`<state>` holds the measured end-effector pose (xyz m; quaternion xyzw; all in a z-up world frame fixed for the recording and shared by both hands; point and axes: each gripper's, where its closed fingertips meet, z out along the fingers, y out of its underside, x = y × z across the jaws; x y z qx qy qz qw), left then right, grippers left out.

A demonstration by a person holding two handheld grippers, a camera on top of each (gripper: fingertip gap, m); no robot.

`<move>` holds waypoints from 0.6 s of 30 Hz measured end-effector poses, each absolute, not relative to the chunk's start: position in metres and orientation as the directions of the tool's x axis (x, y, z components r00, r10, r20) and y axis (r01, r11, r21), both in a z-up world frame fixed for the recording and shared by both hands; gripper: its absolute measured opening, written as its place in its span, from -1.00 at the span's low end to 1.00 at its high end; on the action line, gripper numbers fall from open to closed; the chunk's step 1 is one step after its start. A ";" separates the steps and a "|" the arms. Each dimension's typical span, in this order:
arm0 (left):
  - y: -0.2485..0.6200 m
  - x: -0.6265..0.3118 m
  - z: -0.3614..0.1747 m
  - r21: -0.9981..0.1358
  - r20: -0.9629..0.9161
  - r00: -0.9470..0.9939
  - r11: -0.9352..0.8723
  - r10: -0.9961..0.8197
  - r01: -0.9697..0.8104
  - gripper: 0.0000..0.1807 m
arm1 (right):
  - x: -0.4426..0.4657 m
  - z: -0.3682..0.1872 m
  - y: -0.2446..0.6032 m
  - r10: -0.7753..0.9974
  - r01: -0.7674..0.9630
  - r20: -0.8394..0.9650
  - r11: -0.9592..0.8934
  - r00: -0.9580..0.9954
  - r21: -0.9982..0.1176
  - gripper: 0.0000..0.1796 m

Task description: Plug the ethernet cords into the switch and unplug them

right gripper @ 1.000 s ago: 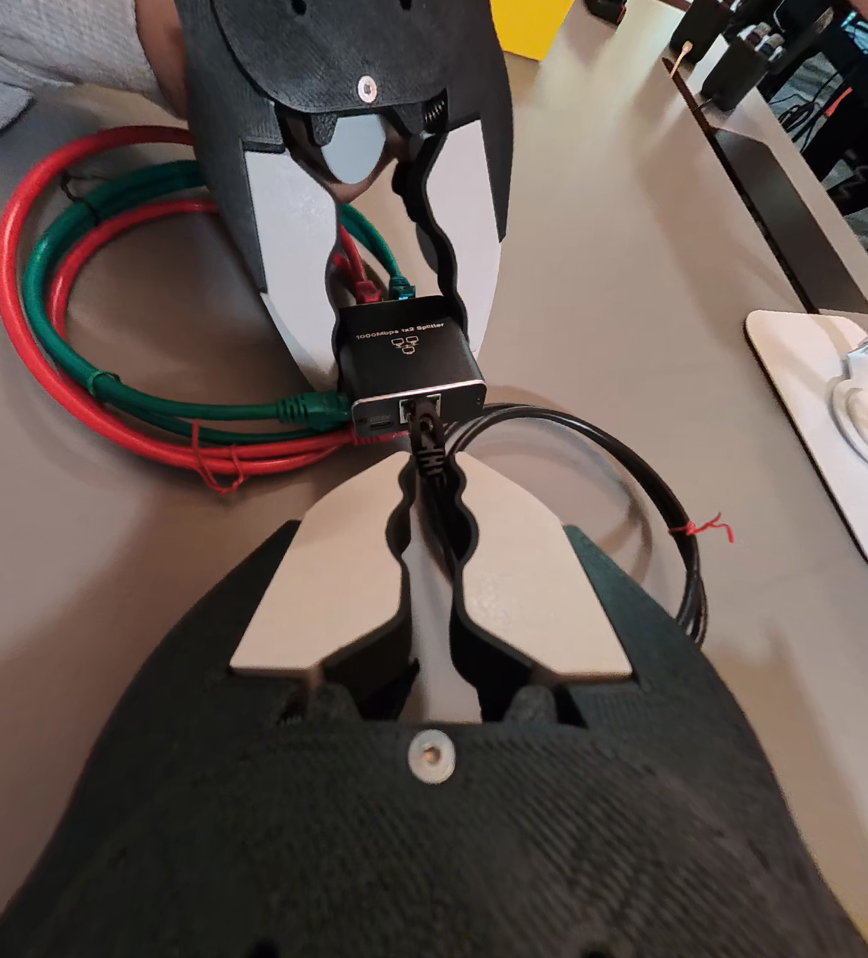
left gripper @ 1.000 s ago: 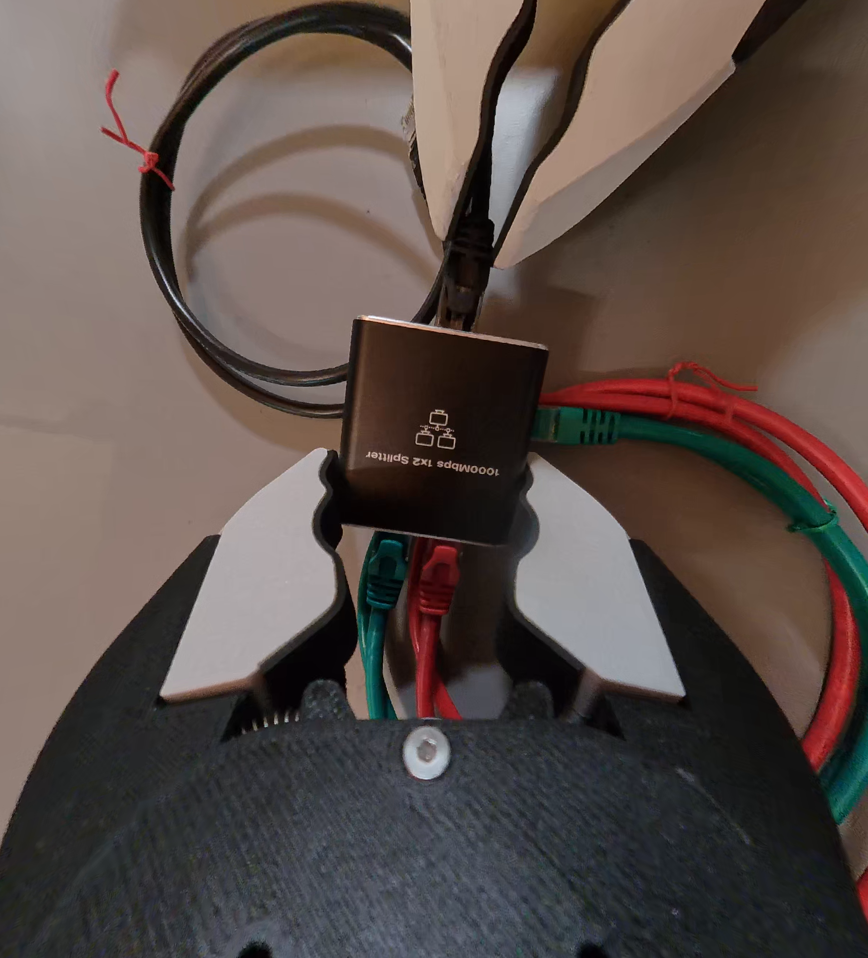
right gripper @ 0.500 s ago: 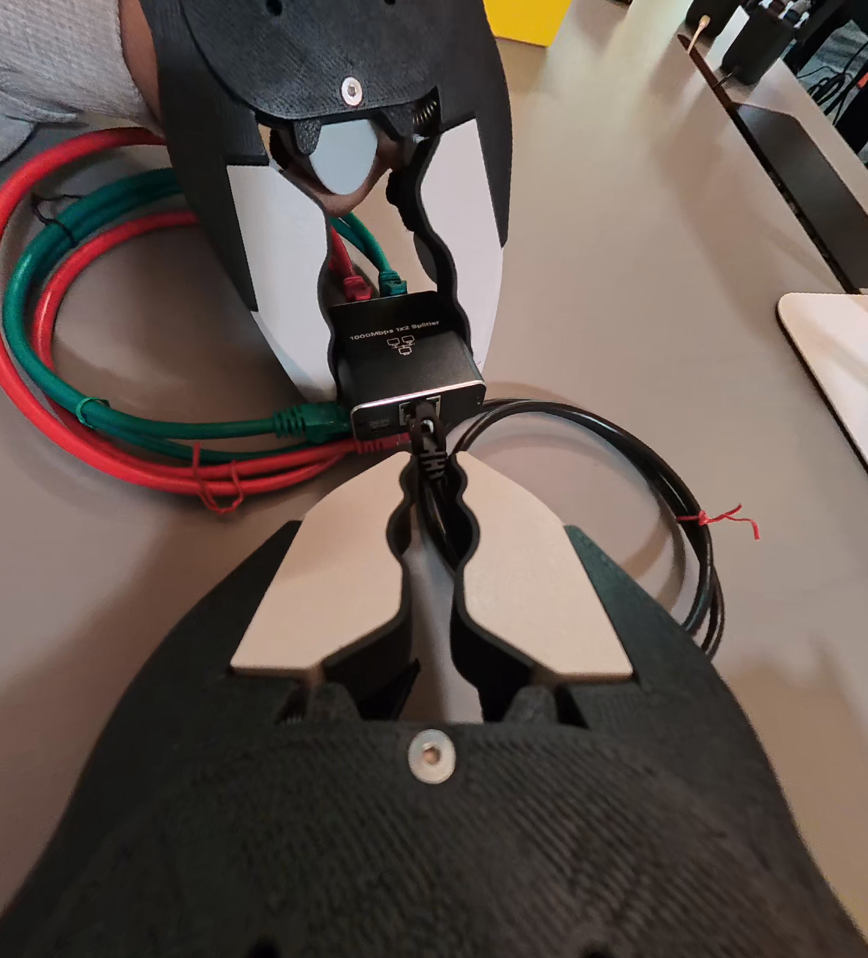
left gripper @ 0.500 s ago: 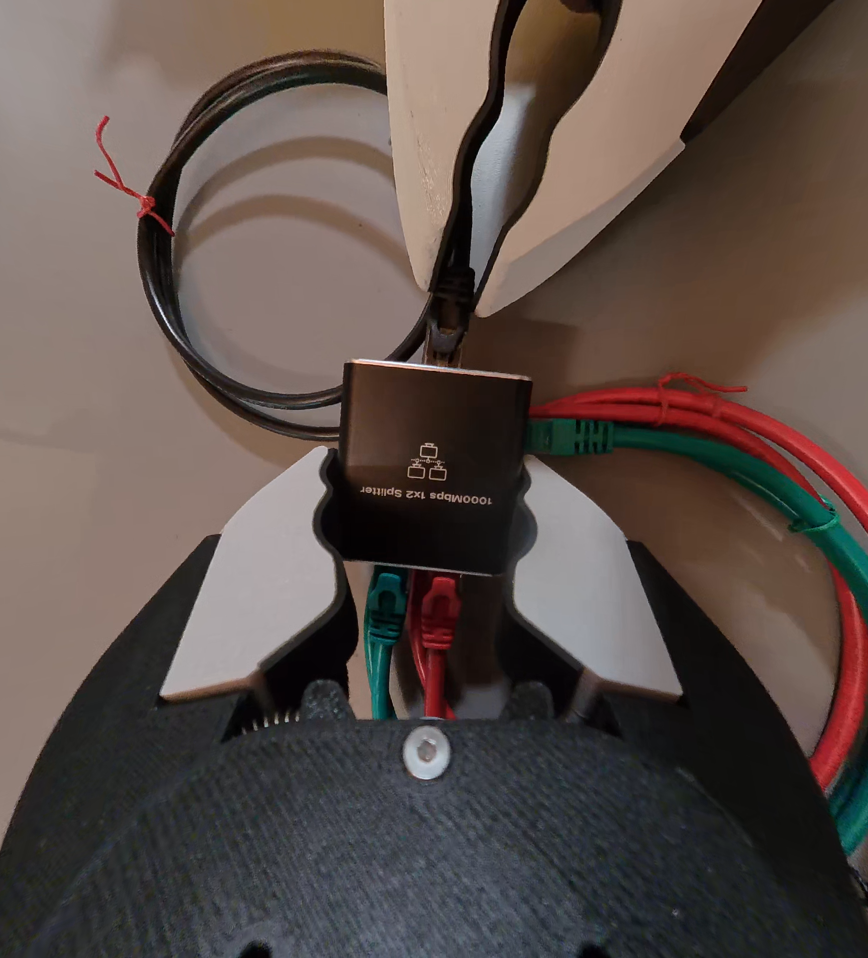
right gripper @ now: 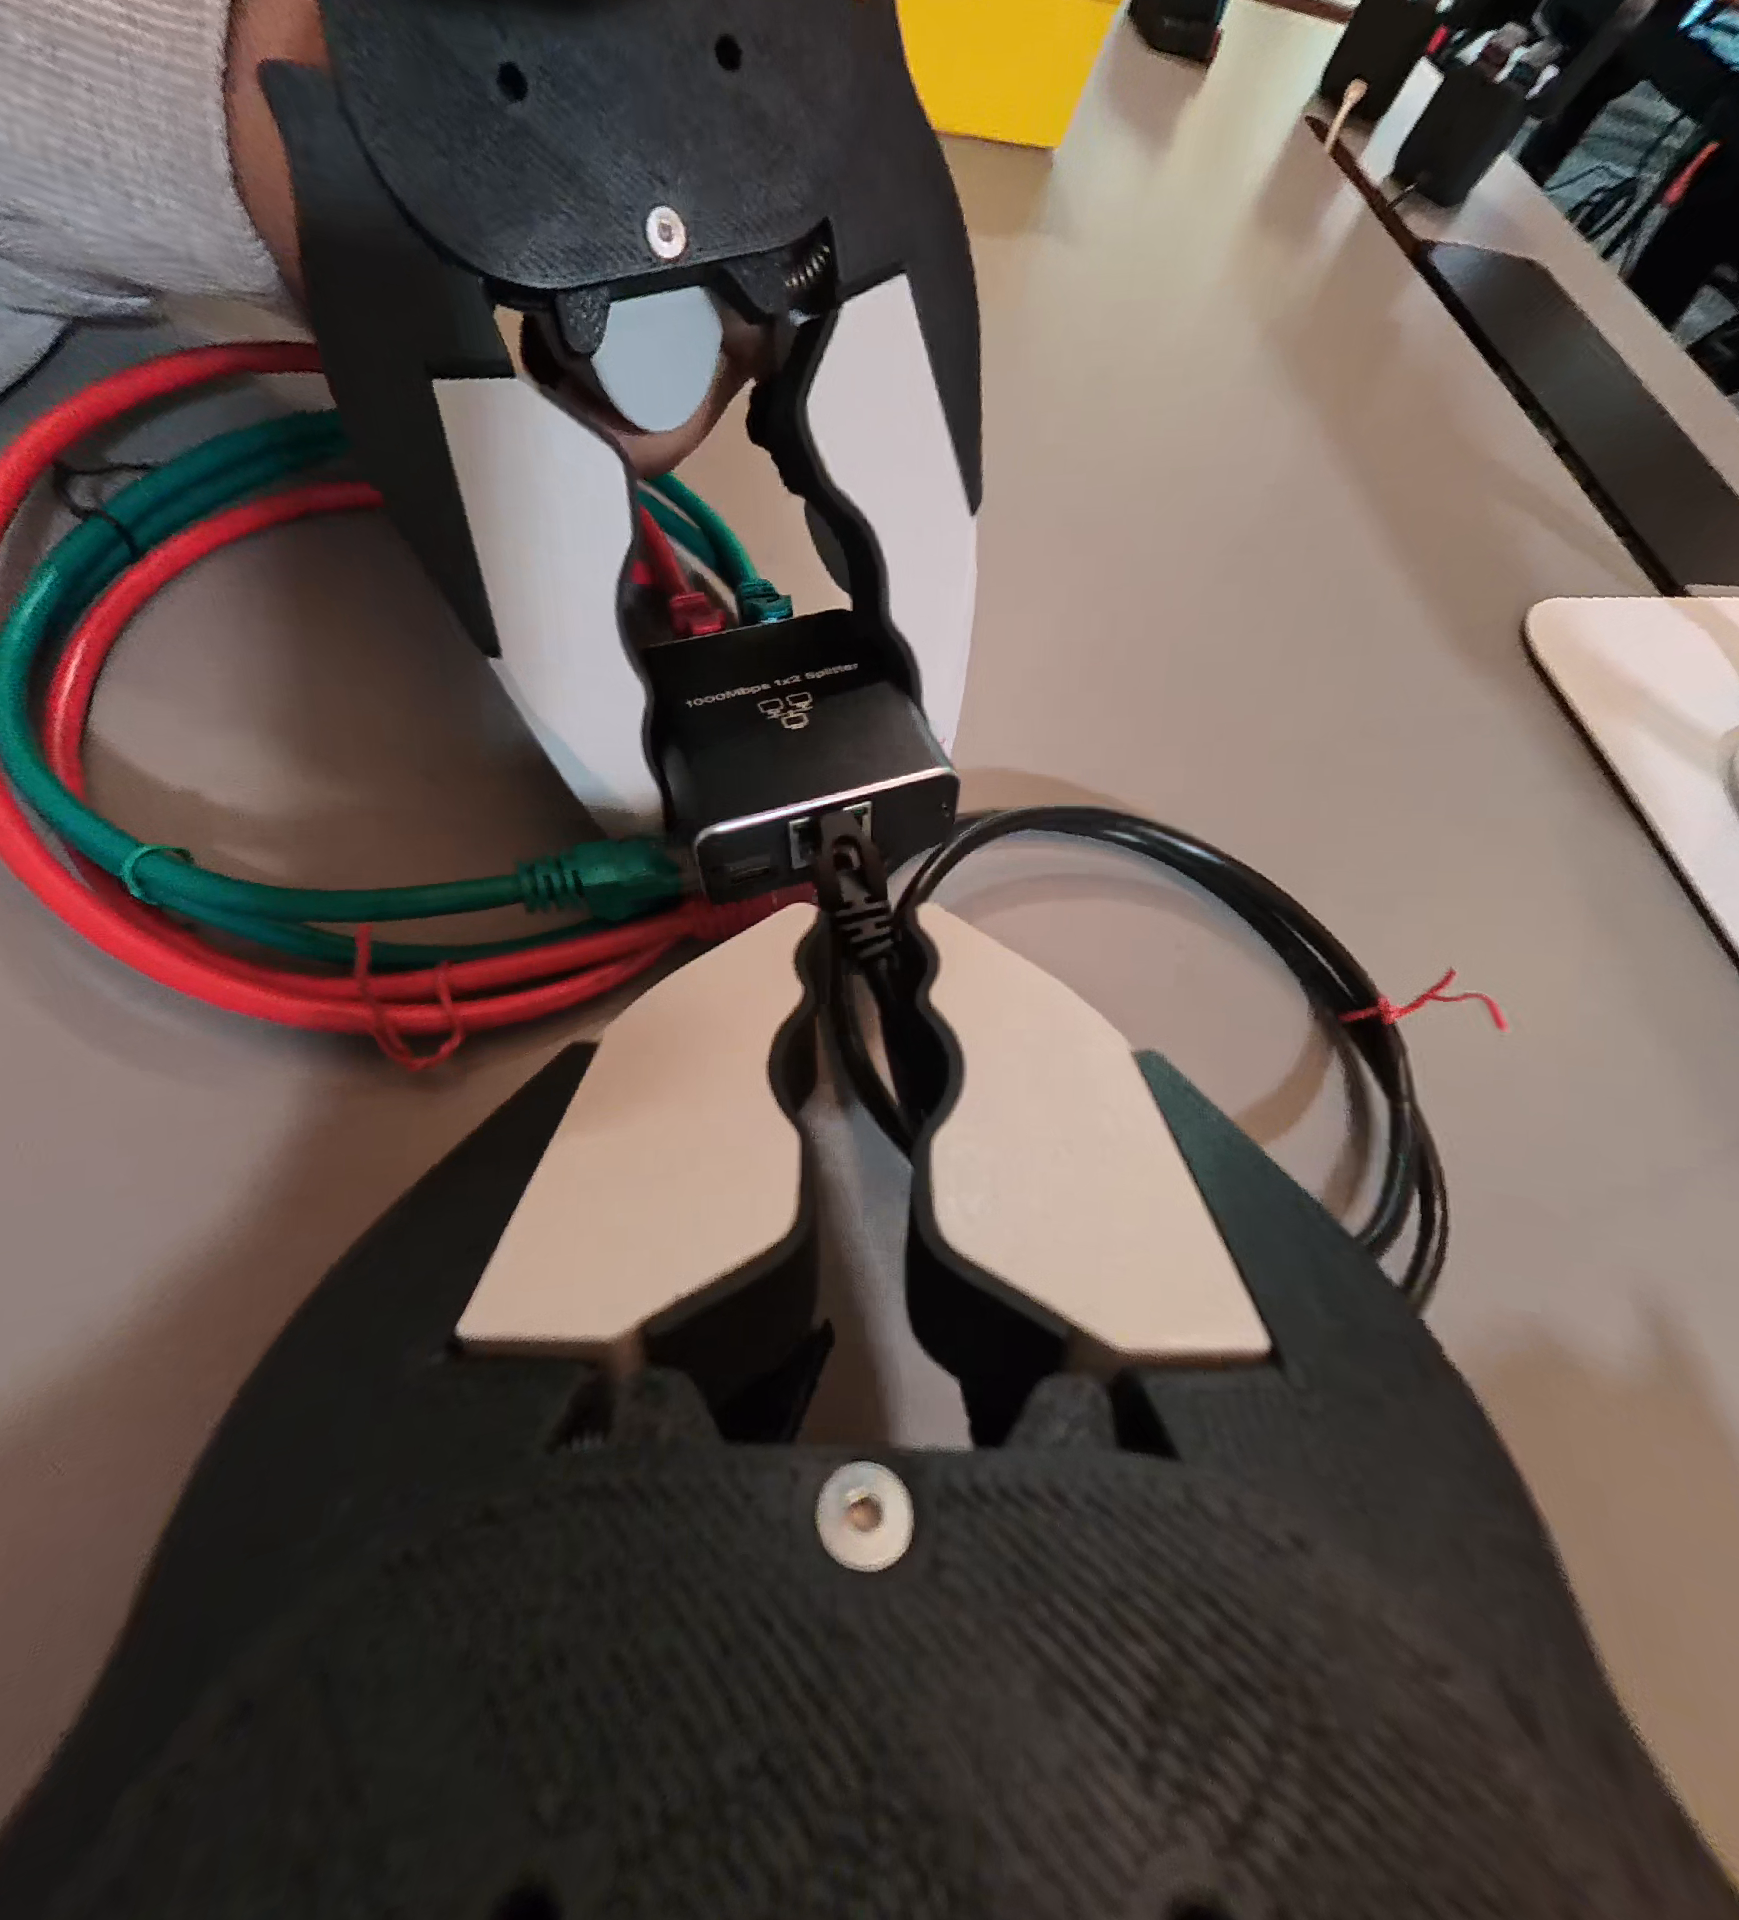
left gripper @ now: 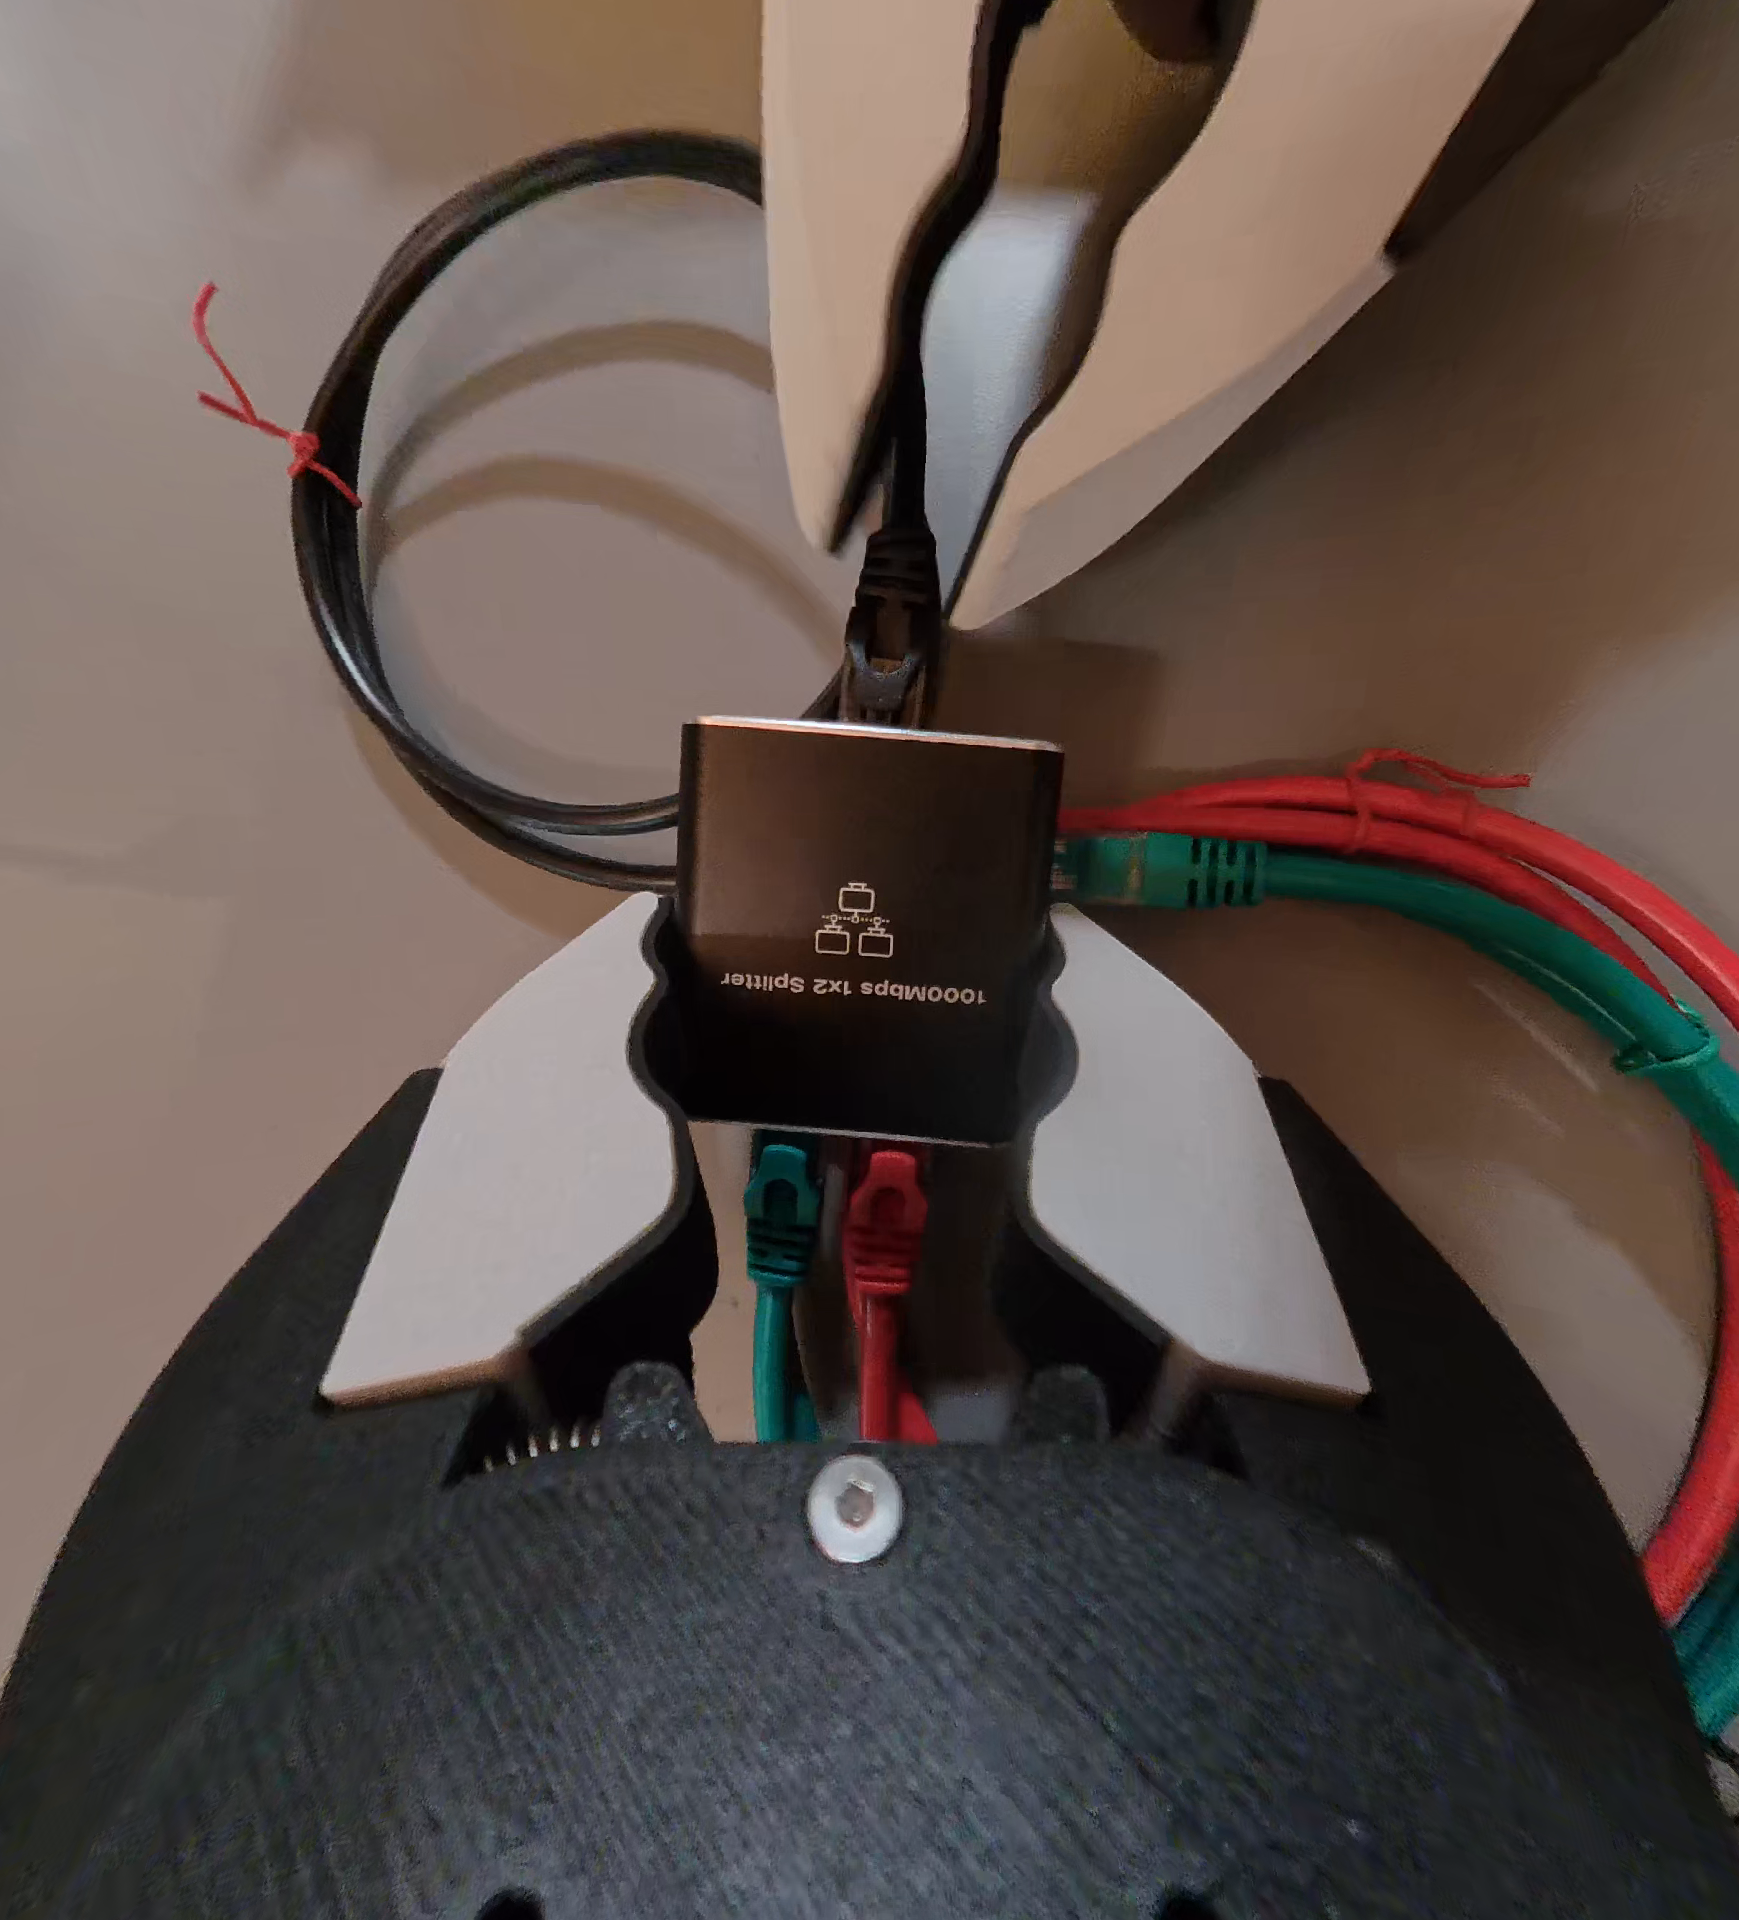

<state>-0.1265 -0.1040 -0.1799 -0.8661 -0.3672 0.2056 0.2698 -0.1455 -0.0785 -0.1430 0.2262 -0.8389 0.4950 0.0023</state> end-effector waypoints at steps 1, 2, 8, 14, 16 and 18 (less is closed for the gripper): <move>-0.106 -0.127 -0.179 -0.619 -0.166 0.640 -0.584 0.751 0.525 -0.30 | -0.148 -0.138 -0.079 -0.355 -0.379 0.243 0.388 -0.903 -0.840 -0.82; -0.108 -0.127 -0.178 -0.621 -0.174 0.632 -0.583 0.755 0.525 -0.30 | -0.152 -0.131 -0.080 -0.324 -0.364 0.249 0.367 -0.913 -0.856 -0.68; -0.126 -0.130 -0.166 -0.680 -0.152 0.563 -0.499 0.812 0.537 -0.30 | -0.190 -0.111 -0.076 -0.131 -0.111 0.074 0.309 -0.989 -0.945 -0.51; -0.149 -0.133 -0.147 -0.763 -0.119 0.465 -0.380 0.877 0.523 -0.30 | -0.198 -0.126 -0.079 -0.037 0.039 -0.057 0.382 -0.998 -0.923 -0.52; -0.154 -0.135 -0.138 -0.801 -0.111 0.436 -0.340 0.893 0.492 -0.30 | -0.192 -0.134 -0.082 -0.057 -0.003 -0.023 0.421 -0.998 -0.907 -0.52; -0.156 -0.135 -0.131 -0.826 -0.091 0.429 -0.309 0.898 0.471 -0.30 | -0.188 -0.137 -0.084 -0.065 -0.080 0.058 0.435 -0.996 -0.897 -0.51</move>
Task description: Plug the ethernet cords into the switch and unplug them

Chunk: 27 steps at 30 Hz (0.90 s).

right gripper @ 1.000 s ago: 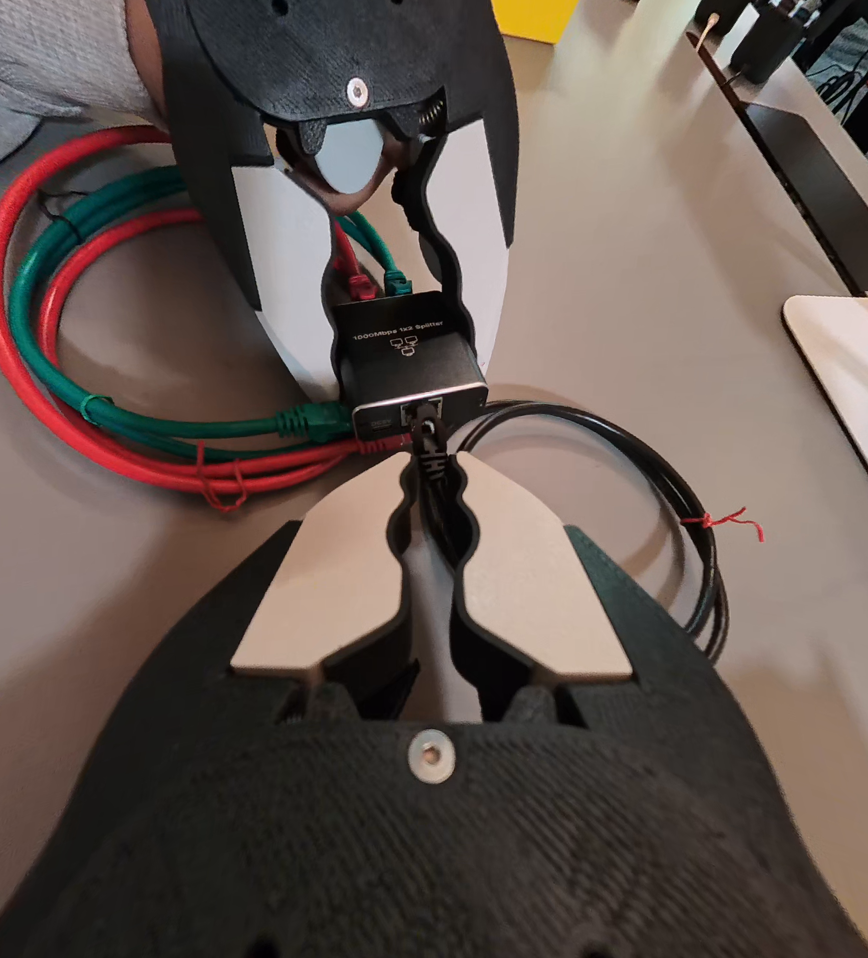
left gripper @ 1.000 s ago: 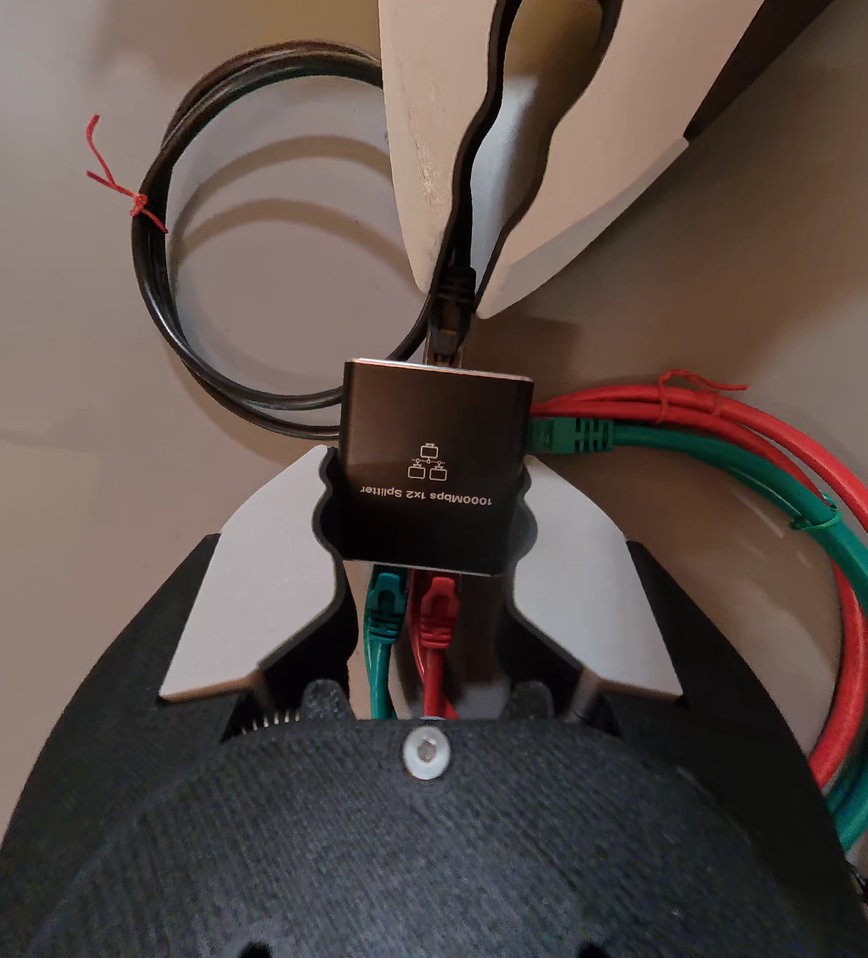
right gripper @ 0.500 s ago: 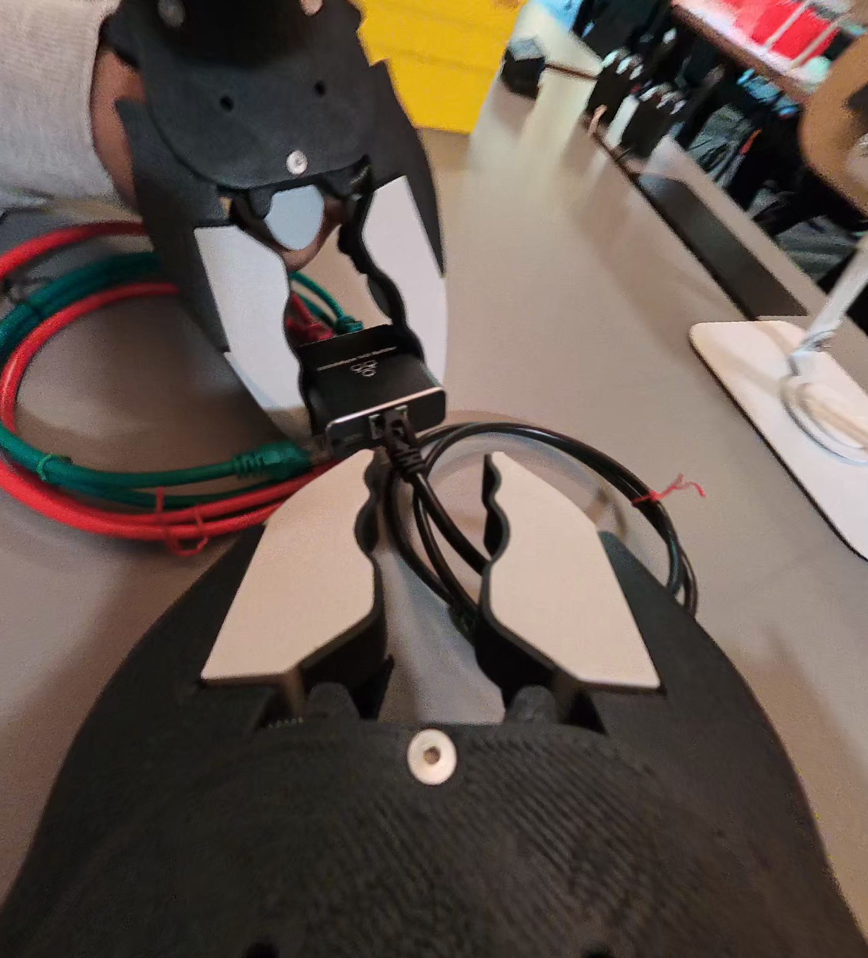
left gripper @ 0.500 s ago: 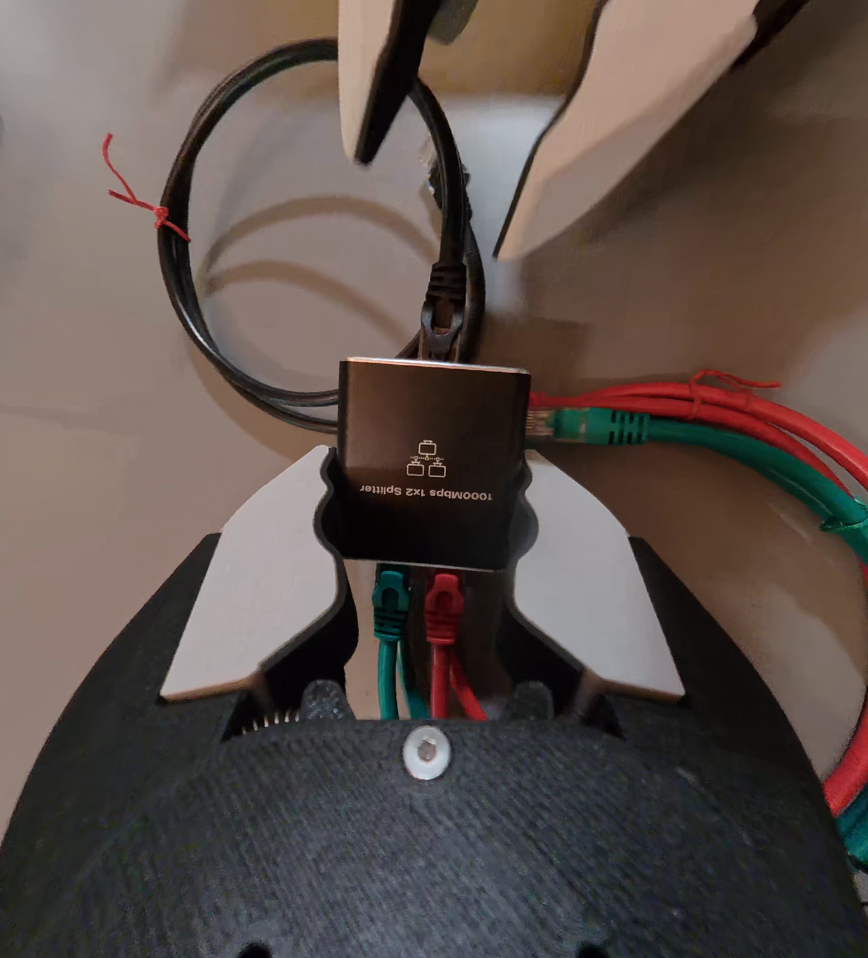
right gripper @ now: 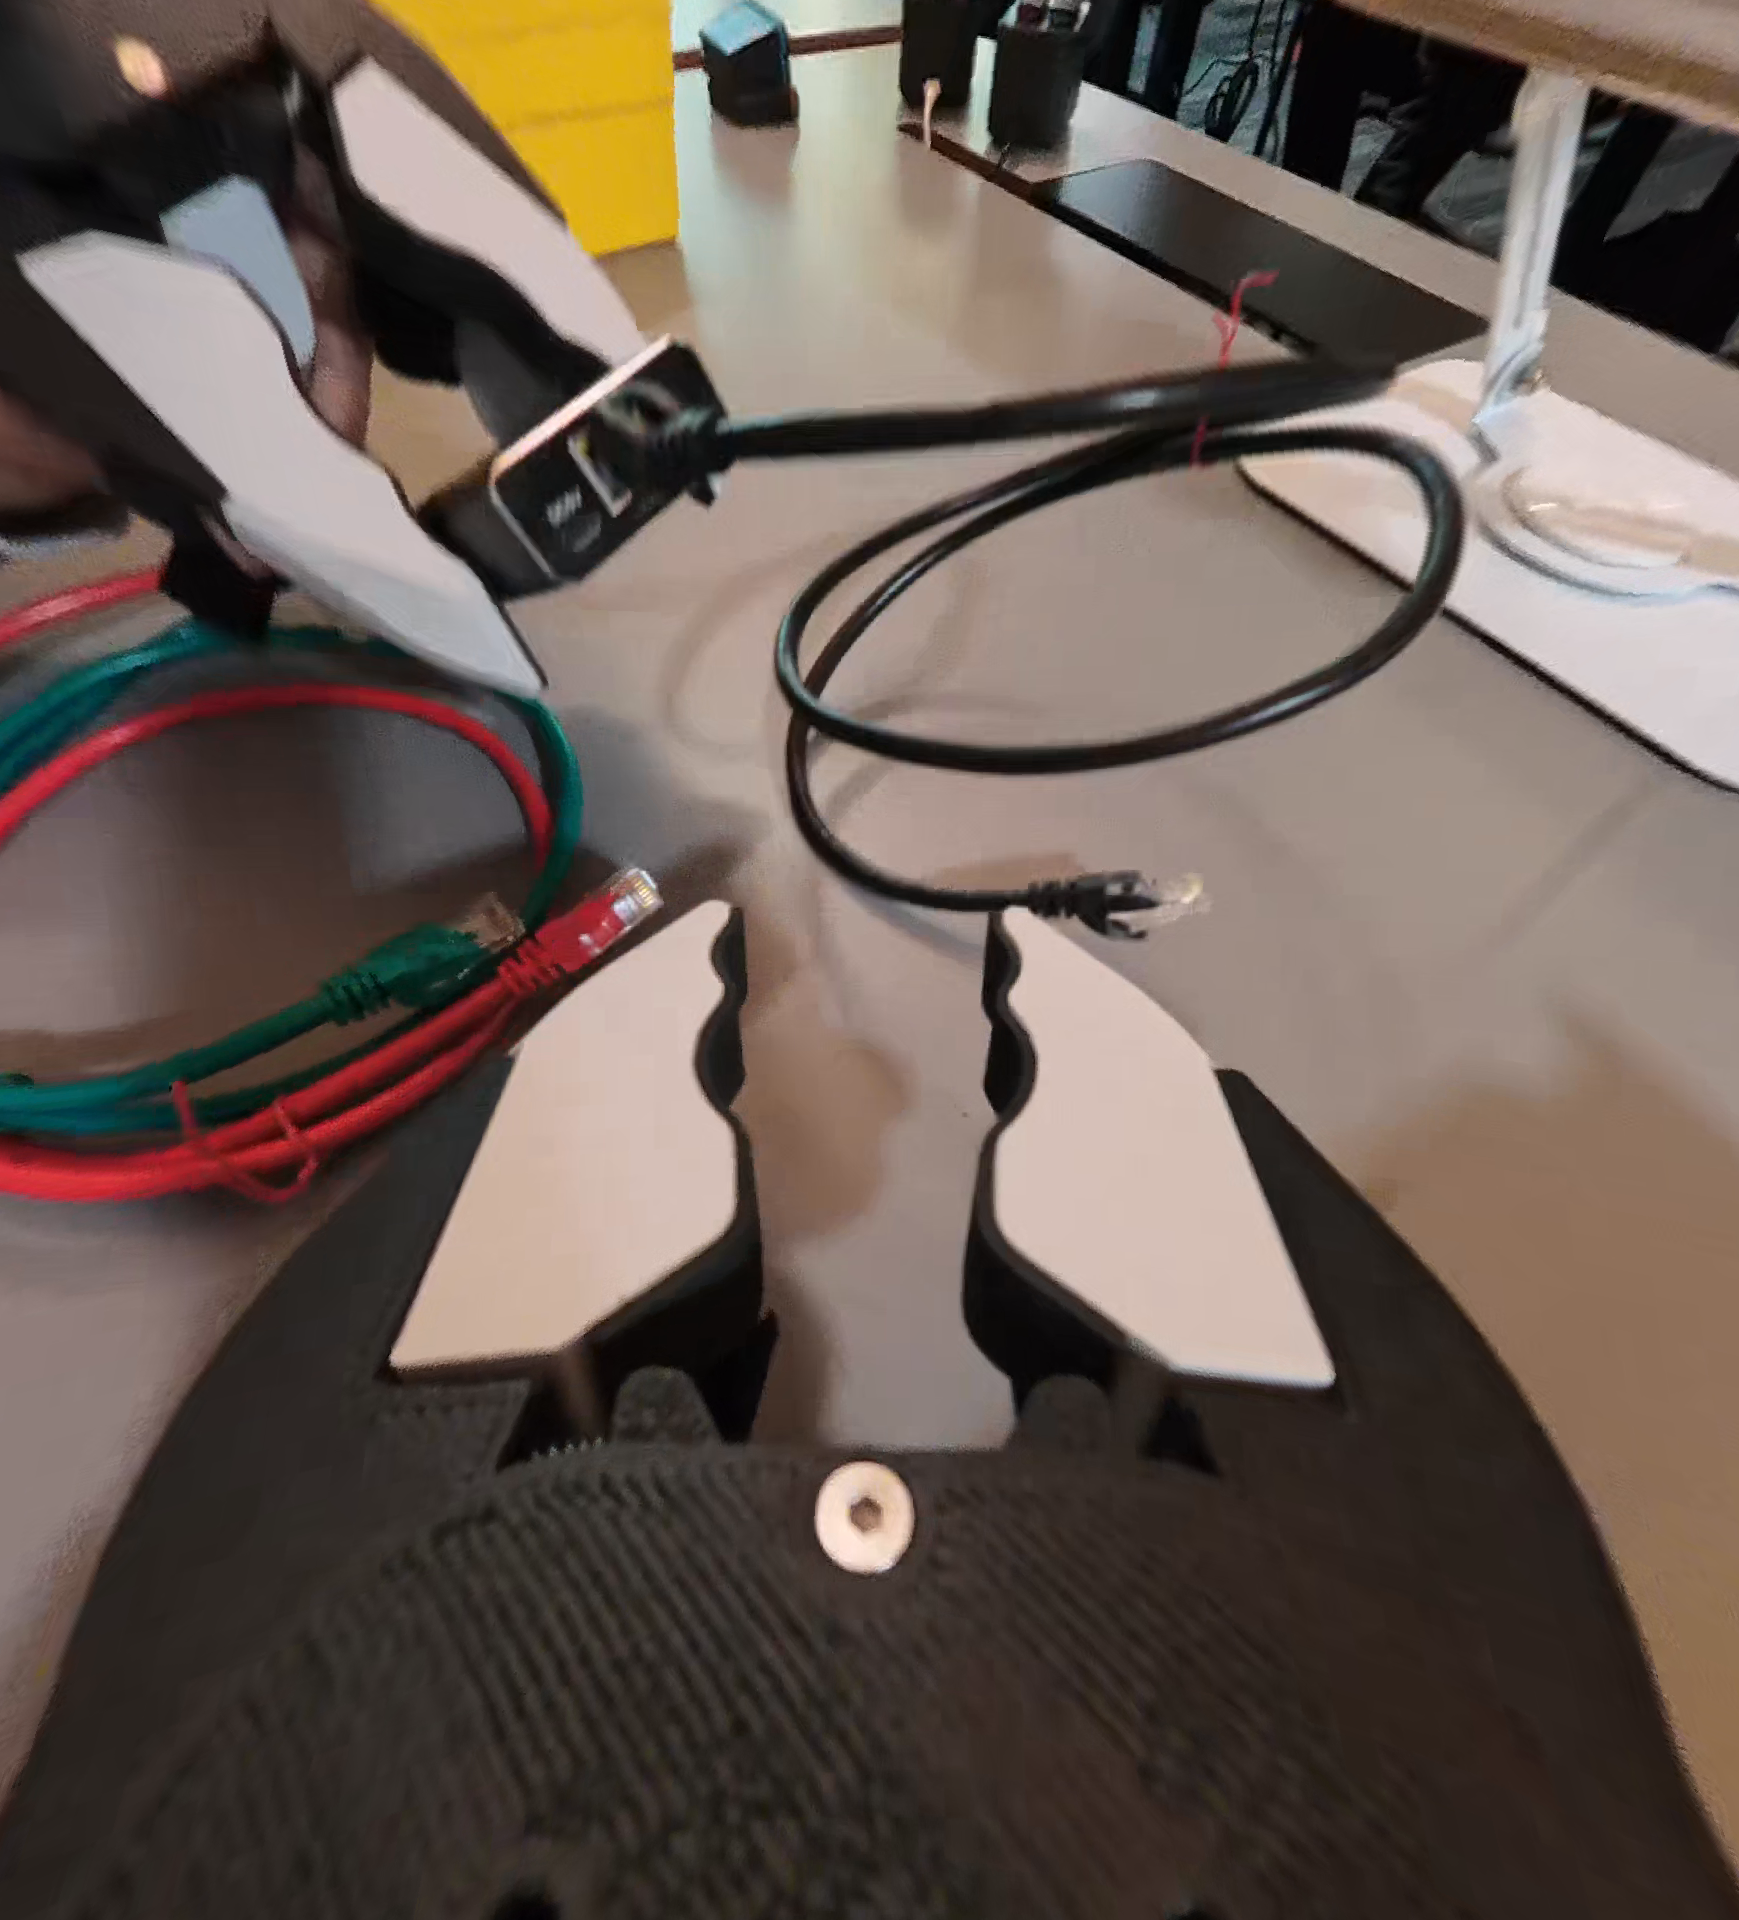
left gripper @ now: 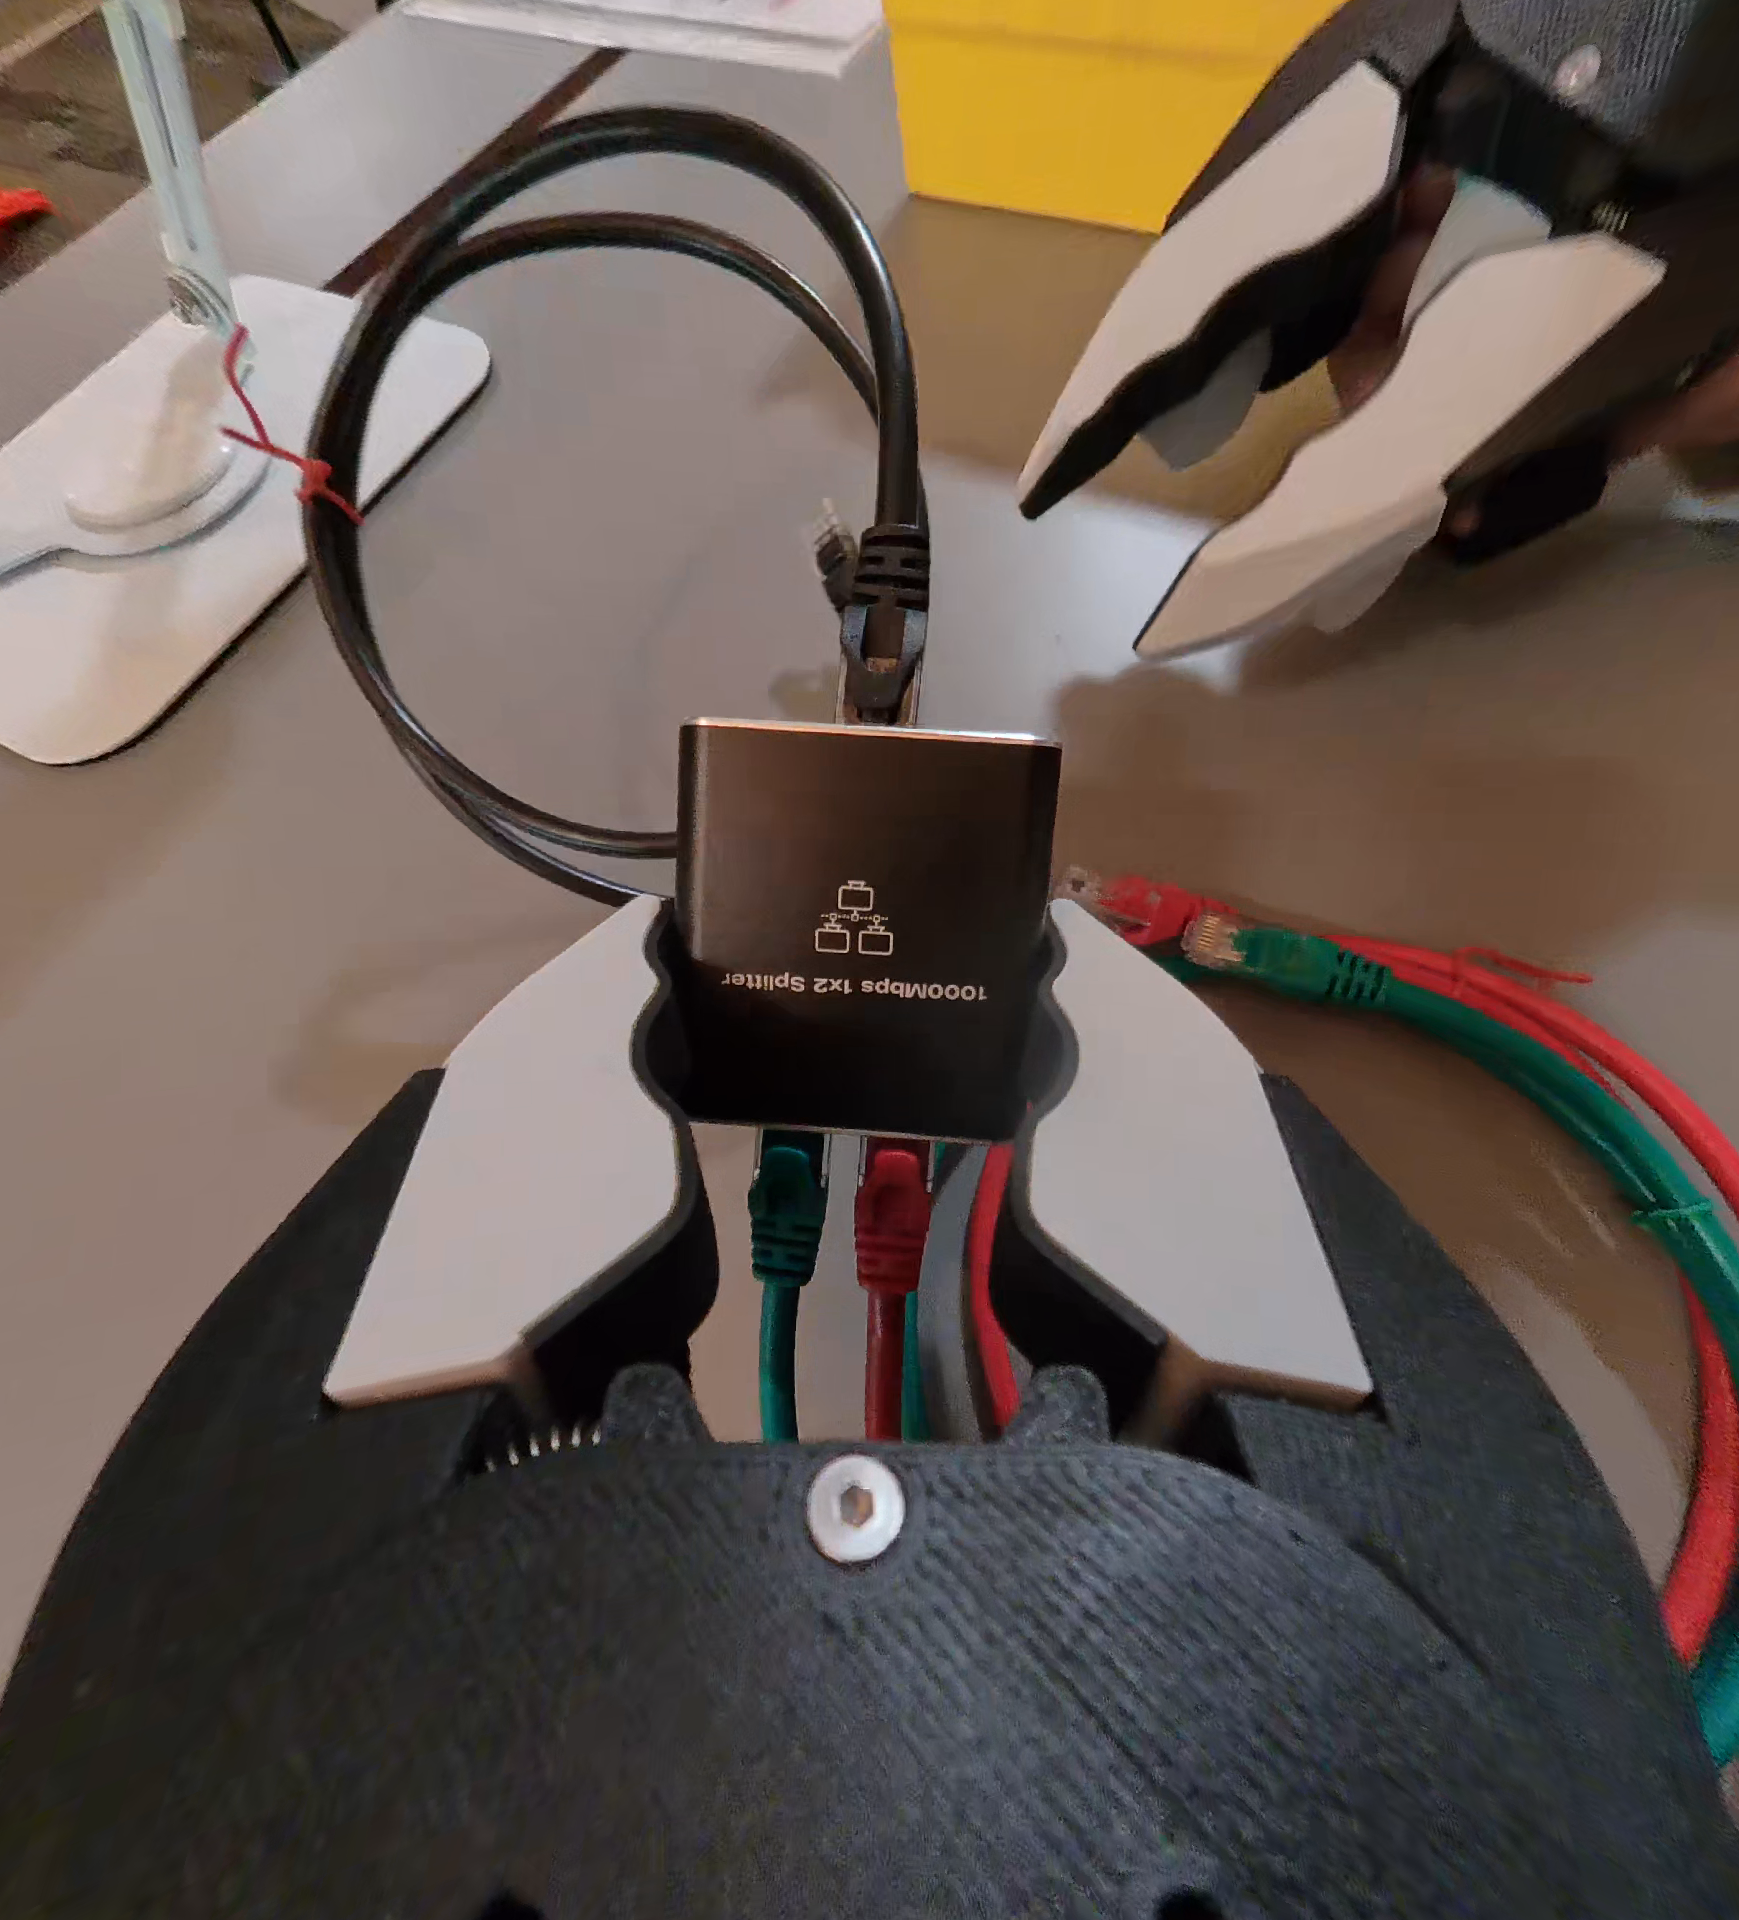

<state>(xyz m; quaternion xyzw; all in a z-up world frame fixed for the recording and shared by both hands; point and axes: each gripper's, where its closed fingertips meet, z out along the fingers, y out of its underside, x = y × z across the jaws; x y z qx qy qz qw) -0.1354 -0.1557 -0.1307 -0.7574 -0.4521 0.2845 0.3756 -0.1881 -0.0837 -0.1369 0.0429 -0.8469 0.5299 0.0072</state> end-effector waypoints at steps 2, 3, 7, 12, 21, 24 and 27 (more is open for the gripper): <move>-0.156 -0.134 -0.130 -0.827 -0.075 0.435 -0.300 0.897 0.475 -0.30 | -0.184 -0.138 -0.085 -0.079 -0.156 0.135 0.439 -0.988 -0.885 -0.50; -0.156 -0.133 -0.131 -0.824 -0.072 0.440 -0.302 0.895 0.479 -0.30 | -0.181 -0.139 -0.086 -0.091 -0.188 0.165 0.442 -0.982 -0.877 -0.49; -0.149 -0.127 -0.135 -0.799 -0.031 0.486 -0.314 0.873 0.513 -0.30 | -0.170 -0.132 -0.086 -0.121 -0.318 0.294 0.417 -0.948 -0.852 -0.56; -0.145 -0.119 -0.130 -0.760 -0.022 0.517 -0.350 0.856 0.547 -0.29 | -0.160 -0.104 -0.082 -0.109 -0.533 0.525 0.275 -0.844 -0.800 -1.00; -0.142 -0.115 -0.151 -0.697 0.014 0.529 -0.371 0.848 0.614 -0.29 | -0.154 -0.104 -0.091 -0.114 -0.383 0.366 0.251 -0.924 -0.889 -0.19; -0.140 -0.112 -0.158 -0.663 0.024 0.541 -0.392 0.841 0.638 -0.29 | -0.143 -0.108 -0.097 -0.165 -0.252 0.215 0.255 -0.963 -0.934 0.15; -0.136 -0.109 -0.166 -0.626 0.034 0.557 -0.417 0.830 0.659 -0.29 | -0.130 -0.117 -0.102 -0.211 -0.187 0.125 0.305 -0.969 -0.934 0.25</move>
